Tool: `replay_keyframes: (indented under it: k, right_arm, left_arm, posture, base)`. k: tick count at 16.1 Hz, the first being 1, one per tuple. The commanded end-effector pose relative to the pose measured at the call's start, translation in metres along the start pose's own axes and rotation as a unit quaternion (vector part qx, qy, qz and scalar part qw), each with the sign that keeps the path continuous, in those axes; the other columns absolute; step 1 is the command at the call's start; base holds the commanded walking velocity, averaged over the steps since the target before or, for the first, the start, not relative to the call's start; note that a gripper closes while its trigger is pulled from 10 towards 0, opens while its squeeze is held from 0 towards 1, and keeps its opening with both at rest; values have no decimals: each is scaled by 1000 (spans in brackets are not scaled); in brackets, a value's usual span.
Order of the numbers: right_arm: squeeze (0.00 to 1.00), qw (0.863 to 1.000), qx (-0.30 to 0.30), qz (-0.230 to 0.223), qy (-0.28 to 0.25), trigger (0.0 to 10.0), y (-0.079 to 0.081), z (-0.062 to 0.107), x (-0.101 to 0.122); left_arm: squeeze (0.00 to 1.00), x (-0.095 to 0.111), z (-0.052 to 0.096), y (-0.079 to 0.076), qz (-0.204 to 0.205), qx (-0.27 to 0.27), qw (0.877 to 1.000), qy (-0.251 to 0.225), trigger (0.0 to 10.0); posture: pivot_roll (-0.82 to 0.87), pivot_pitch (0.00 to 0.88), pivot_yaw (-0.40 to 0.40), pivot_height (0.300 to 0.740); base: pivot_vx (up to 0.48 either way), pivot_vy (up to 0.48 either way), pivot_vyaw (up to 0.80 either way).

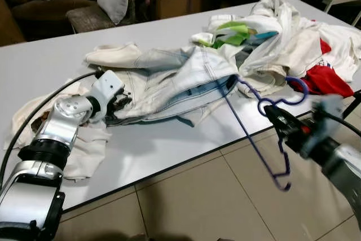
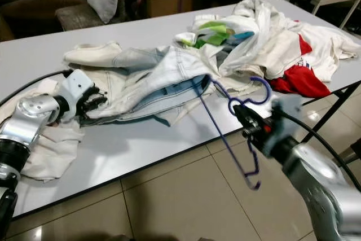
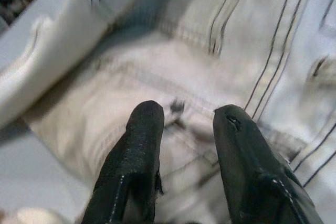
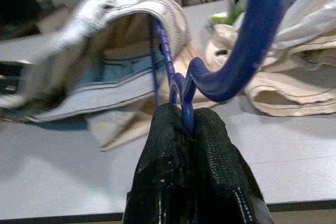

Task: Hang hanger

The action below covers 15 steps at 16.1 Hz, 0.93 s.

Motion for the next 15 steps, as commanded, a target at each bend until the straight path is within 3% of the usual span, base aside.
replay_keyframes:
  k: [1,2,3,4,5,6,8,9,11,12,15]
  right_arm:
    - [0,1000,17,-7,-22,10000,6,6,5]
    - [0,1000,20,-7,-18,10000,7,7,2]
    - [0,999,25,-13,-15,10000,10,8,-2]
    - [0,999,23,-16,-18,10000,10,7,-2]
    - [0,999,23,-26,-29,10000,11,7,1]
    - [0,999,25,-30,-35,10000,12,8,3]
    - [0,999,28,-29,-37,10000,14,8,4]
    - [0,998,39,-26,-41,10000,16,5,9]
    - [0,998,47,-24,-45,10000,18,3,12]
    - [0,997,54,-24,-47,10000,20,1,15]
    - [0,996,63,-22,-51,10000,22,-1,18]
  left_arm:
    - [0,25,-1,3,-6,16,998,-55,10000]
    - [0,35,-1,7,5,28,997,-77,10000]
    - [161,64,3,16,24,49,988,-145,10000]
    - [1000,71,5,15,31,38,985,-166,10000]
    - [1000,81,10,7,34,-1,980,-195,10000]
    - [1000,75,15,-10,26,-59,980,-187,10000]
    - [1000,67,19,-23,20,-99,980,-172,10000]
    - [1000,48,28,-37,28,-145,979,-142,10000]
    - [1000,45,32,-42,41,-152,978,-139,10000]
    - [1000,39,33,-52,43,-164,978,-120,10000]
    - [1000,31,27,-58,53,-139,984,-97,10000]
  posture:
    - [-179,0,31,740]
    - [-181,0,33,740]
    - [-189,0,37,740]
    - [-192,0,39,740]
    - [-199,0,44,740]
    - [-202,0,45,740]
    - [-204,0,43,740]
    - [-205,0,33,740]
    - [-198,0,19,740]
    - [-196,0,17,740]
    - [-188,0,8,740]
  base:
    - [0,0,0]
    - [0,0,0]
    - [0,0,0]
    - [0,0,0]
    - [0,0,0]
    - [0,0,0]
    - [0,0,0]
    - [0,0,0]
    - [0,0,0]
    - [0,0,0]
    - [0,0,0]
Point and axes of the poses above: a point about 5 cm out from each wrist's last joint towards the gripper, its own z axis pointing back from the gripper into the wrist, its own x axis along the axis of the wrist's last joint, y = z × x, the point moved 5 cm from there along -z, pointing out of the wrist towards the gripper, and after that the axes turned 4 degrees about z, right-handed, at the moved point
